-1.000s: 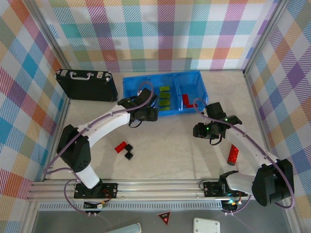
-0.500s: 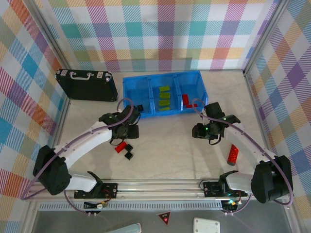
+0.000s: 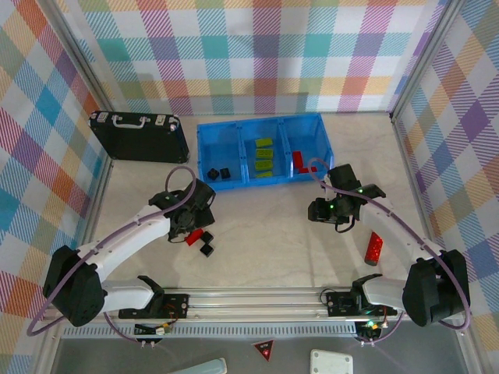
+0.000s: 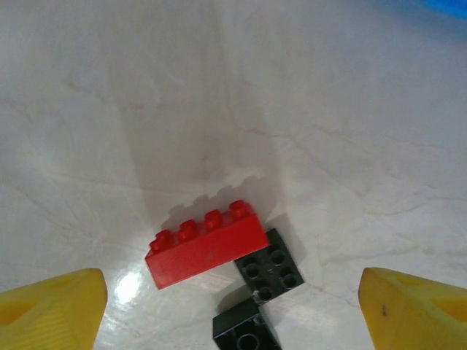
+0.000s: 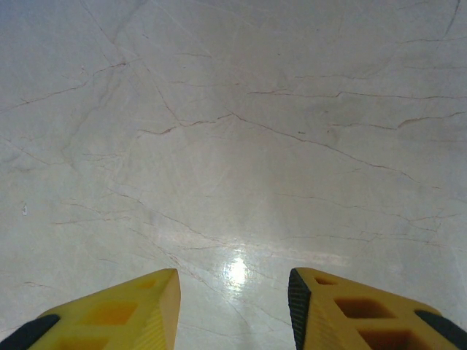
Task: Sort the legos into containers by color
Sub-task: Pick up the lego from the bottom-left of the table.
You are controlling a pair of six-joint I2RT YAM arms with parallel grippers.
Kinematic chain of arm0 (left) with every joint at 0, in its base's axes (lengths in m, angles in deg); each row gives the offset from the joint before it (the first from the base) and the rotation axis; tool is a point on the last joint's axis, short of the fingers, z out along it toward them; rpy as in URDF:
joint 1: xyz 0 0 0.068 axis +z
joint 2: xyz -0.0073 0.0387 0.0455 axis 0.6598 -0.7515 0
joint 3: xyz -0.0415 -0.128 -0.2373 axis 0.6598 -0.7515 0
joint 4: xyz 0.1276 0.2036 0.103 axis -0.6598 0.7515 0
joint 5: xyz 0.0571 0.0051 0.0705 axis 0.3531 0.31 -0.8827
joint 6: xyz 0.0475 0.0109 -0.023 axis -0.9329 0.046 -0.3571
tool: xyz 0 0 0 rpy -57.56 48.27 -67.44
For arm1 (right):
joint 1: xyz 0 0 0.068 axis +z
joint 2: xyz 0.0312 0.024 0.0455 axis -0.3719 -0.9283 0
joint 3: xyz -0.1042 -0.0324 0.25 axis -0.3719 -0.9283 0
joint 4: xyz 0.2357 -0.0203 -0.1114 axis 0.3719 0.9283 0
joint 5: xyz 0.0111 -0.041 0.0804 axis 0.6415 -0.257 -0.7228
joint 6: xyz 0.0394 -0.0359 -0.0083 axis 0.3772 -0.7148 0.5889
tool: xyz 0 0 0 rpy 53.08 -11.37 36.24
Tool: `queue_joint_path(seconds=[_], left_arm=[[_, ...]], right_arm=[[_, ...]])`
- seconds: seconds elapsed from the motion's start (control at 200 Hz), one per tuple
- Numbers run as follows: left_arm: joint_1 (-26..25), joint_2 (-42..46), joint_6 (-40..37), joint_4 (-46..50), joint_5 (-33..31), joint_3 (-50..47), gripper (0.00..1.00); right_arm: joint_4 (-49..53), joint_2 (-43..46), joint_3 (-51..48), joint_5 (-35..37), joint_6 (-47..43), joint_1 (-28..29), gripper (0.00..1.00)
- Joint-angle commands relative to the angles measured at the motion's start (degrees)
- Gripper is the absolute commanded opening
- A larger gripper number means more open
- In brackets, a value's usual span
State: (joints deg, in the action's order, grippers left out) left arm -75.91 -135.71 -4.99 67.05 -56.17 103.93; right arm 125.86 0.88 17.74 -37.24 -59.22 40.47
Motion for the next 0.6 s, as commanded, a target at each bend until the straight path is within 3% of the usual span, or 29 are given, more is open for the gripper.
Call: queue_joint_path(seconds=[0.0,0.265,0.595], left_arm=[[1.29,-1.17,5.96,-0.88,2.13,-2.83,0.95],[4.60,-6.28,4.61,-6.79,7.03,-4.51,0.95],[6.42,-10.89,4.47,-9.63,9.51,-6.09,0.86]], right_arm=[[-0.21,0.72,-0.59,-1.07,-0.97,-0.36,0.45],[-0.17,0.79,-0.80,-1.16,-0.96,-0.37,0.45],[-0.16,0.98,-0.83,-0.68,-0.92,-0.43,0.45]])
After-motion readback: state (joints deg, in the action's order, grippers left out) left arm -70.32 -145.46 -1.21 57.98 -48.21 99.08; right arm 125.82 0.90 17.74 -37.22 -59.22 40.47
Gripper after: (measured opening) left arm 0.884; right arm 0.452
